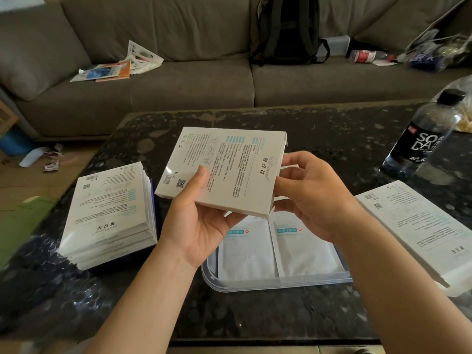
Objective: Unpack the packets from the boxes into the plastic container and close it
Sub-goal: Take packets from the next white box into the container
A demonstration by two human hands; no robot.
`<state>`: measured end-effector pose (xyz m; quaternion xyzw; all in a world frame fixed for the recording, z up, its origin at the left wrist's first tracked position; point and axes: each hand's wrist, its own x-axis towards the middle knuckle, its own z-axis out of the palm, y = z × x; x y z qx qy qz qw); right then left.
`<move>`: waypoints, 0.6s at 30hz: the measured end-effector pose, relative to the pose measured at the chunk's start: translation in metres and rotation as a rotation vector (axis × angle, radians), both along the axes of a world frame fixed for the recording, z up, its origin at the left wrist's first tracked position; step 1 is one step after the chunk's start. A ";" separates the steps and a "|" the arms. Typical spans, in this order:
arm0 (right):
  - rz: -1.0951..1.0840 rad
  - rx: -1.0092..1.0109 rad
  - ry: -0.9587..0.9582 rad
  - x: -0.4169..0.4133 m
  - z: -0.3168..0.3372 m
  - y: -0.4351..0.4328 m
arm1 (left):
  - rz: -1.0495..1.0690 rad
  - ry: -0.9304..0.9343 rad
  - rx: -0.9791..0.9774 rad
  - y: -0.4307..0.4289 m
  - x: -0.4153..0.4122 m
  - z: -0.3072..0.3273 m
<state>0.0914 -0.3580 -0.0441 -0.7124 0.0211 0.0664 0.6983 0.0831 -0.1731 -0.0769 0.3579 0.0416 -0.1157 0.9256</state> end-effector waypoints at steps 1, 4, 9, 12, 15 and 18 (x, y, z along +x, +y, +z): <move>-0.052 -0.057 -0.035 0.000 -0.001 0.001 | 0.007 0.005 -0.004 0.000 0.000 -0.001; -0.100 -0.208 -0.170 0.001 -0.004 0.001 | 0.016 -0.003 0.015 -0.002 0.000 -0.001; -0.035 -0.170 -0.104 -0.001 -0.001 0.000 | 0.033 -0.032 0.017 -0.003 0.000 -0.002; 0.041 -0.075 -0.008 -0.002 0.002 -0.003 | 0.047 -0.057 0.047 -0.002 0.000 -0.001; 0.065 -0.030 0.069 -0.001 0.003 -0.005 | 0.051 -0.078 0.077 -0.002 0.000 0.000; 0.057 -0.040 0.103 0.002 0.001 -0.004 | 0.045 -0.085 0.089 -0.001 0.000 -0.003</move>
